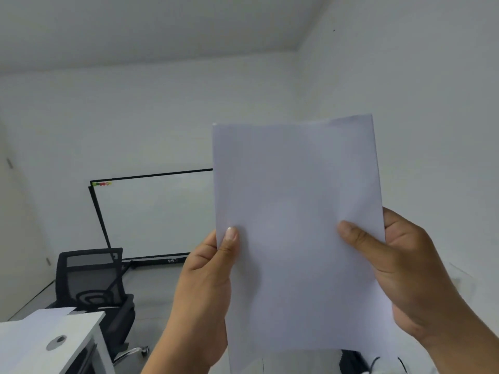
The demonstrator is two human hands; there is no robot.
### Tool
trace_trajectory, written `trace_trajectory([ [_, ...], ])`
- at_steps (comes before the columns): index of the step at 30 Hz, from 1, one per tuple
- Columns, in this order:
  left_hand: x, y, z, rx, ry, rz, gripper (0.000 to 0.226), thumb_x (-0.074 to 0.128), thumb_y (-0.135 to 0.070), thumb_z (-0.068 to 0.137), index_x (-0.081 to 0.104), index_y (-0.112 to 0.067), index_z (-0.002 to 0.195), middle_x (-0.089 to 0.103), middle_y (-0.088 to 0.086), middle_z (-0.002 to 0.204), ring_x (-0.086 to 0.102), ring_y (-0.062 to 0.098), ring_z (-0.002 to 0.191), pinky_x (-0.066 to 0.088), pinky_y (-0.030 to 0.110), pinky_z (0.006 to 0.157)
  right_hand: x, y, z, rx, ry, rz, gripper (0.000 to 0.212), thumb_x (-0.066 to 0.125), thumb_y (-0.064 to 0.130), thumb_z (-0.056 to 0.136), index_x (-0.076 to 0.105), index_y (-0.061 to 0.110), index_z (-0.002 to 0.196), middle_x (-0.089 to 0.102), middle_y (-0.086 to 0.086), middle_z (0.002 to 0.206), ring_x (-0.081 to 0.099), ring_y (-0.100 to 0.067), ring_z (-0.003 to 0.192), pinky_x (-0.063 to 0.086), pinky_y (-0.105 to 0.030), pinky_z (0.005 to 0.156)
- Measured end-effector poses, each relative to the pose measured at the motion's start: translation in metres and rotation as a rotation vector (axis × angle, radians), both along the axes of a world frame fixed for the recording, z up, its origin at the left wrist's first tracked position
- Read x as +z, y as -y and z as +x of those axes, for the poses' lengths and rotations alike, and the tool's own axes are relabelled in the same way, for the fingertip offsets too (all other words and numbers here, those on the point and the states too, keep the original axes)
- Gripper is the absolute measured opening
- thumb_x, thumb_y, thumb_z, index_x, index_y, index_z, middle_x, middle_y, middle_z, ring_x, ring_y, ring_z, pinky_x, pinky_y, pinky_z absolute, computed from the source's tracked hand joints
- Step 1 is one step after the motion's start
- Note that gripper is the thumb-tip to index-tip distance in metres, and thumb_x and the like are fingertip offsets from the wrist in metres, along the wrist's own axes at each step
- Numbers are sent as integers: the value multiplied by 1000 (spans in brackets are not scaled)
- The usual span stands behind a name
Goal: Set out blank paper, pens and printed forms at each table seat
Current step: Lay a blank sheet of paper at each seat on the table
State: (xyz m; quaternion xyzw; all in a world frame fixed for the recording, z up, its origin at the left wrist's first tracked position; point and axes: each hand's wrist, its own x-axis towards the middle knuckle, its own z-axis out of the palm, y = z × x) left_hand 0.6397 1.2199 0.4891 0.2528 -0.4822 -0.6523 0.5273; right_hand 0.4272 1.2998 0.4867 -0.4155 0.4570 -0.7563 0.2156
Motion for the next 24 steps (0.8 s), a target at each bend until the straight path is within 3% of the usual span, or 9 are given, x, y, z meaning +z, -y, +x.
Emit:
trace_trajectory([
  [4,2,87,5,9,16,1,30,61,-36,100,87,-22,108,84,13,115,81,28,95,61,53,96,6,88,0,21,-31,-7,22,77,18,84,83,18,106,84,-7,105,82,-28,93,65,-30,69],
  [9,7,174,8,26,41,-15,31,59,-35,105,86,-21,110,83,13,116,81,29,96,64,51,89,13,177,-1,43,-22,-11,20,76,15,89,82,15,107,84,-7,105,82,-27,91,65,-29,68],
  [12,6,229,2,42,60,-21,31,58,-35,106,85,-21,111,83,14,117,80,32,98,63,54,93,12,235,-9,64,-11,-2,21,74,12,92,81,14,111,84,-6,105,82,-27,91,64,-29,67],
  [20,-6,373,-45,146,107,-49,30,60,-36,101,87,-23,106,84,10,114,80,27,97,61,51,95,-6,398,-59,138,-18,-14,27,74,17,86,82,17,112,84,-4,110,82,-26,98,67,-34,76],
  [24,-4,463,-83,219,100,-37,29,60,-35,101,88,-24,103,85,10,112,82,25,95,61,49,96,-5,499,-95,178,-14,4,28,75,17,85,81,17,112,84,-2,108,82,-24,98,62,-45,86],
])
